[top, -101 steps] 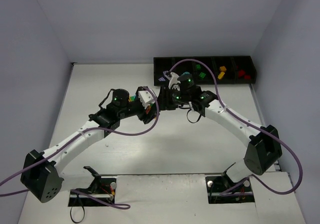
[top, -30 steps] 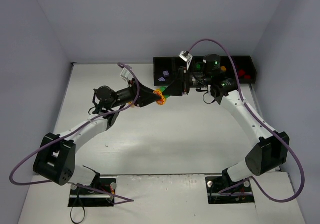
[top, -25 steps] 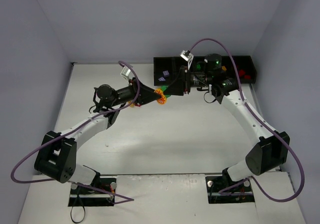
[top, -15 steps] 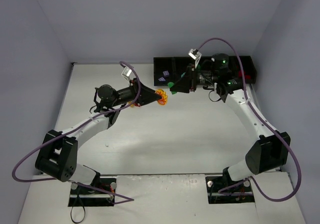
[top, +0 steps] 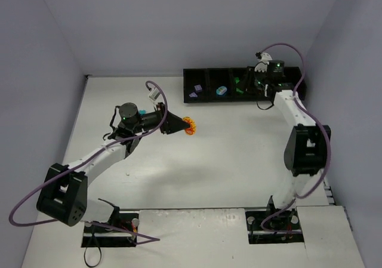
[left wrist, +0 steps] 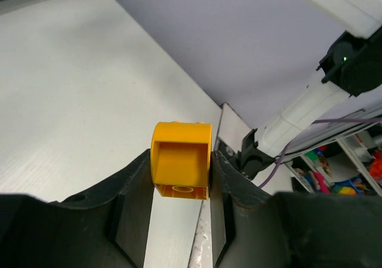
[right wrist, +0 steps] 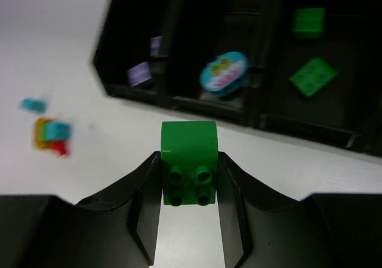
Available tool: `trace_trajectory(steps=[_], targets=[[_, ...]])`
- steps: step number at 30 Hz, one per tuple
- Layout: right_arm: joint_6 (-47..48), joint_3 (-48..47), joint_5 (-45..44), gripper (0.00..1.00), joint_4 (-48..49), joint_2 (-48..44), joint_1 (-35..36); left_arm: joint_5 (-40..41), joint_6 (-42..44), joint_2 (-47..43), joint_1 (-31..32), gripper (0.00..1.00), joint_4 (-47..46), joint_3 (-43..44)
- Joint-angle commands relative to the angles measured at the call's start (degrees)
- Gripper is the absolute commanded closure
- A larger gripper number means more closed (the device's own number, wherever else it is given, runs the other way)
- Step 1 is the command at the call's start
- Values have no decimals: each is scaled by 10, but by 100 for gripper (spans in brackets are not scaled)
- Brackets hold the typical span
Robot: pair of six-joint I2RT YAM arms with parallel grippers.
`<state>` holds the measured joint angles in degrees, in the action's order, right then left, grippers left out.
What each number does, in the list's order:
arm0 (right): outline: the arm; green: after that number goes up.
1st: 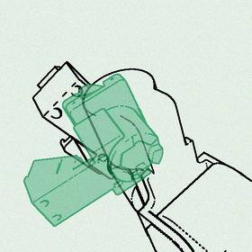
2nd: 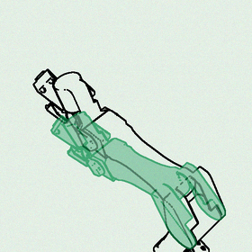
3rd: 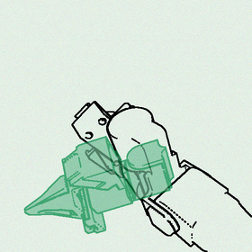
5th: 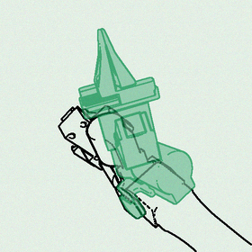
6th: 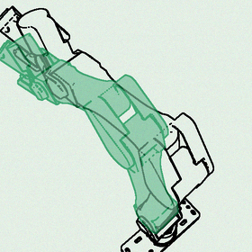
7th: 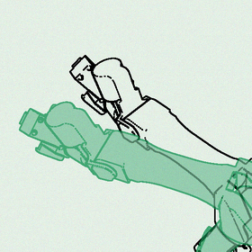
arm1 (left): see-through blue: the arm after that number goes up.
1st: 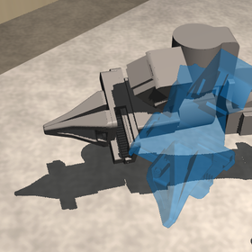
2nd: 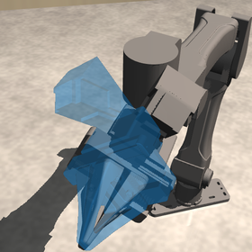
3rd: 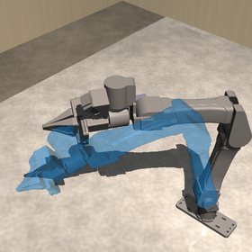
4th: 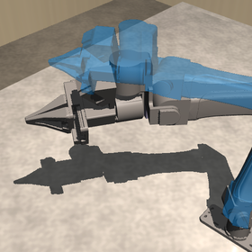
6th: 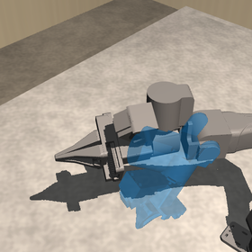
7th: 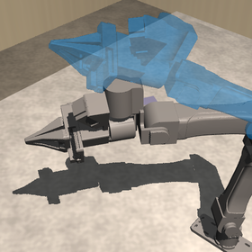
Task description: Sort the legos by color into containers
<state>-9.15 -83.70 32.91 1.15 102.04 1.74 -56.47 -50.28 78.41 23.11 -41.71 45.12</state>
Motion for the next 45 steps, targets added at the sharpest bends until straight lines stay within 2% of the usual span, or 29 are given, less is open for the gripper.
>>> trace_trajectory(steps=[1,5,8,9,11,12,14,15,18,21,23,24,26,27,31,36,38,45], targets=[[18,-89,-179,99,25,66,-1,30,126,-58,-4,100,127,36],[19,-179,-243,95,23,146,-1,54,170,-82,-4,100,211,45],[23,-240,-261,80,19,209,-1,72,191,-91,-4,100,244,47],[25,-254,-262,68,16,221,-1,76,194,-93,-4,100,247,48],[28,-286,-258,55,11,245,-1,82,197,-99,-4,100,255,45],[32,-293,-252,44,9,251,-1,85,200,-100,-4,100,257,44],[40,-306,-243,34,7,258,-1,88,203,-104,-4,100,262,45],[40,-312,-235,27,4,256,-2,89,206,-103,-4,100,262,44],[40,-305,-210,19,2,232,-3,89,208,-99,-4,100,263,49],[36,-273,-164,19,-6,186,-4,90,212,-94,-4,100,256,53],[18,-243,-109,25,-6,135,-4,93,211,-92,-4,100,253,59],[9,-210,-26,27,-5,115,-4,90,211,-89,-4,100,246,62],[-17,-176,65,31,-3,68,3,82,211,-85,-4,100,240,68],[-25,-142,140,33,-1,53,9,80,212,-79,-4,100,232,70],[-38,-52,258,38,3,-35,57,71,203,-67,-4,100,219,81],[-39,57,304,35,26,-124,127,70,165,-64,-4,100,178,81],[-39,94,333,31,39,-154,150,73,137,-64,-4,100,162,79],[-42,151,364,26,55,-209,163,88,-5,-52,-4,100,-36,28]])
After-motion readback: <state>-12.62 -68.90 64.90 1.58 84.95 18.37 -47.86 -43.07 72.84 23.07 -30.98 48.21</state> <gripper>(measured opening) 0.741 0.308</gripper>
